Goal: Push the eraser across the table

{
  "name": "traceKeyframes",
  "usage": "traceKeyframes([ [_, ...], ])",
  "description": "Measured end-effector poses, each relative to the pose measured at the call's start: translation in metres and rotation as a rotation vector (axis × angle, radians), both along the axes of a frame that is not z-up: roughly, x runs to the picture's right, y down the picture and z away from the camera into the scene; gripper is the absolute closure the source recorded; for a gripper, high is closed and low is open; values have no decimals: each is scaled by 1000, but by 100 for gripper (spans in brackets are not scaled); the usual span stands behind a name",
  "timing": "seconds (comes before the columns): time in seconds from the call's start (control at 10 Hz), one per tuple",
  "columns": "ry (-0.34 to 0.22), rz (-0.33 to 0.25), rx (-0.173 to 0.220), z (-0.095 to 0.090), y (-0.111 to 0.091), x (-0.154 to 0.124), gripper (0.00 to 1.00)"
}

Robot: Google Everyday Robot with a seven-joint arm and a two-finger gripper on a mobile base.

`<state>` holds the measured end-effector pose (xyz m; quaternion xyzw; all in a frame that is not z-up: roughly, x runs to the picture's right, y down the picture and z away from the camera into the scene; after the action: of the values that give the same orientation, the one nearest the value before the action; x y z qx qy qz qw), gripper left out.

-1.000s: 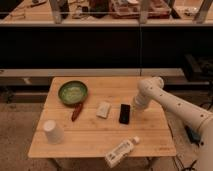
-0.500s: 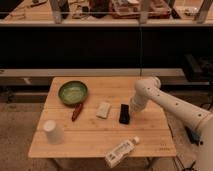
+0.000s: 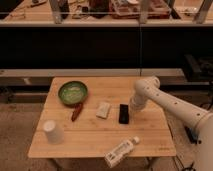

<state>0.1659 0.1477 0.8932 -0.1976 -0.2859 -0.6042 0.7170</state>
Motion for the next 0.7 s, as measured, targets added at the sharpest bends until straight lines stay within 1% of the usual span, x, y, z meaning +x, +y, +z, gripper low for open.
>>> traceKeyframes([
  [0.1,-10,0,-2,1,1,-4,100],
  [0.3,-39,4,-5,3,4,-11,100],
  [0.7,-99,-30,-2,3,3,-44,100],
])
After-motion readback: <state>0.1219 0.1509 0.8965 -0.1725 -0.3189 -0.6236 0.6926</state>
